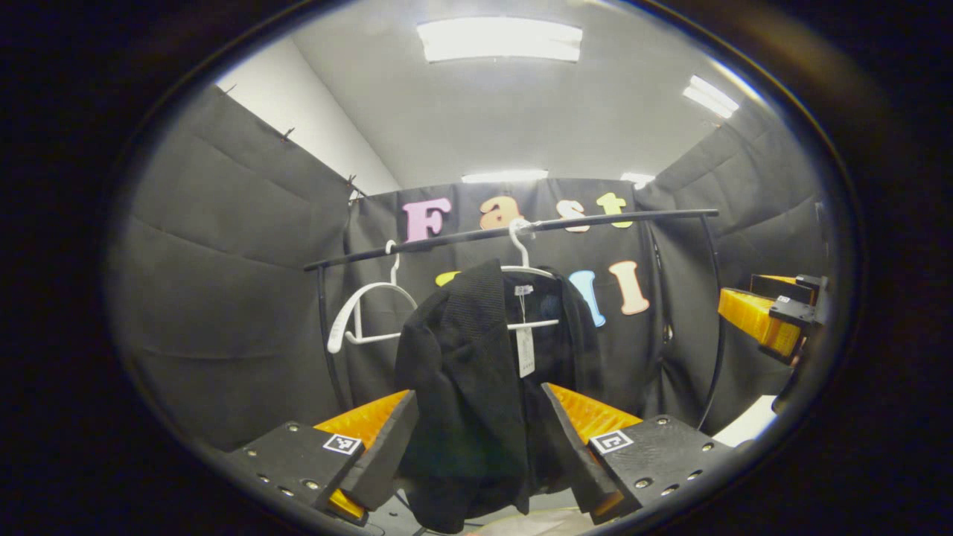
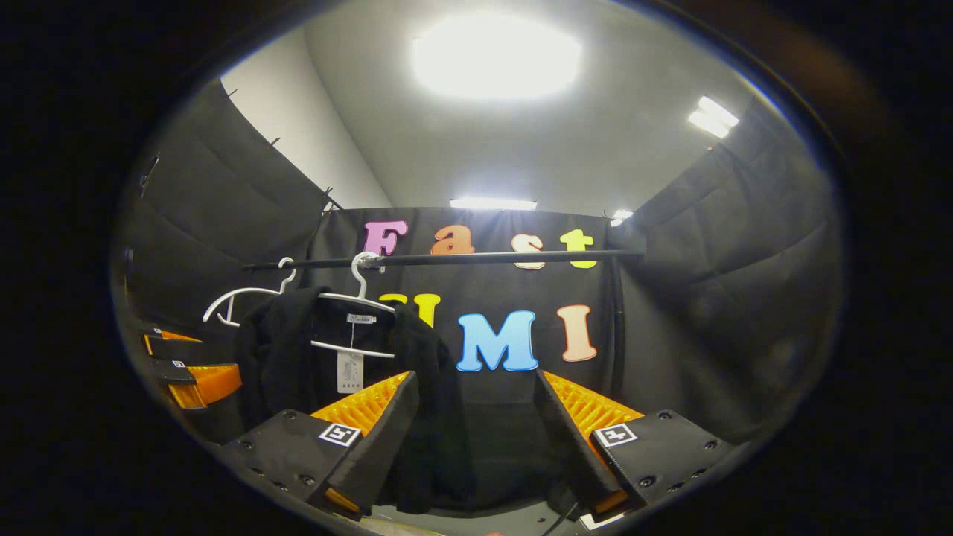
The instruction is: Grasp the clothes on the hanger with both hands and then place them into the laundry hamper below.
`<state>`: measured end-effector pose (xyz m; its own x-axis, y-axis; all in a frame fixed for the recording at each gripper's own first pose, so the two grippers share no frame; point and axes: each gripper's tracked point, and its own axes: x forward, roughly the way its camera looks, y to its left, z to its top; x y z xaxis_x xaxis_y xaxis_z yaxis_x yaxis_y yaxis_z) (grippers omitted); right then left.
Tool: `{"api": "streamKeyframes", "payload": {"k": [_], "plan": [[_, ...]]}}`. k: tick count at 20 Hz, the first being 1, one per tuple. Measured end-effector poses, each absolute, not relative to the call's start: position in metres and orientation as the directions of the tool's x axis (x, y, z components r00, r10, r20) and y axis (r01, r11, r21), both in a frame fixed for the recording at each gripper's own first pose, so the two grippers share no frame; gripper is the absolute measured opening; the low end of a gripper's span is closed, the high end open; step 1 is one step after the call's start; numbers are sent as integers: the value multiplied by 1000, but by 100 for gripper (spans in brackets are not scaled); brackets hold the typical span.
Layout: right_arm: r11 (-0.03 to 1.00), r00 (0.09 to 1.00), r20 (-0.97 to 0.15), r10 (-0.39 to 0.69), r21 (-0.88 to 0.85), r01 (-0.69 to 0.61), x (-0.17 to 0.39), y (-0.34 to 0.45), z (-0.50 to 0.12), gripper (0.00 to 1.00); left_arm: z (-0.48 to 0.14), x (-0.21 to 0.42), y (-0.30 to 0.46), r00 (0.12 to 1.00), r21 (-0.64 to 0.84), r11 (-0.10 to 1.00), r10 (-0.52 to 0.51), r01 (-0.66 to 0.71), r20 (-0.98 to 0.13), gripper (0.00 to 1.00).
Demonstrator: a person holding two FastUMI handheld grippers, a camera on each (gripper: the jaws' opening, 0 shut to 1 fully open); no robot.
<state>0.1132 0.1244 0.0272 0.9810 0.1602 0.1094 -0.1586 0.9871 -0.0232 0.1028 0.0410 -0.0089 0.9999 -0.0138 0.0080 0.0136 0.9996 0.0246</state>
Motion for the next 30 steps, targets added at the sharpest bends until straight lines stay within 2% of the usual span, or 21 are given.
{"api": "streamKeyframes", "payload": {"k": [11, 20, 30], "plan": [[937, 938, 62, 340, 60, -344, 214, 167, 5, 98, -10, 166, 14, 994, 48, 993, 111, -111, -5, 95], [875, 881, -5, 473, 119, -469, 271, 211, -30, 98, -34, 215, 15, 979, 71, 978, 198, -194, -53, 95], [847, 854, -39, 519, 160, -508, 330, 247, -49, 96, -45, 255, 23, 949, 112, 947, 309, -301, -67, 94]]}}
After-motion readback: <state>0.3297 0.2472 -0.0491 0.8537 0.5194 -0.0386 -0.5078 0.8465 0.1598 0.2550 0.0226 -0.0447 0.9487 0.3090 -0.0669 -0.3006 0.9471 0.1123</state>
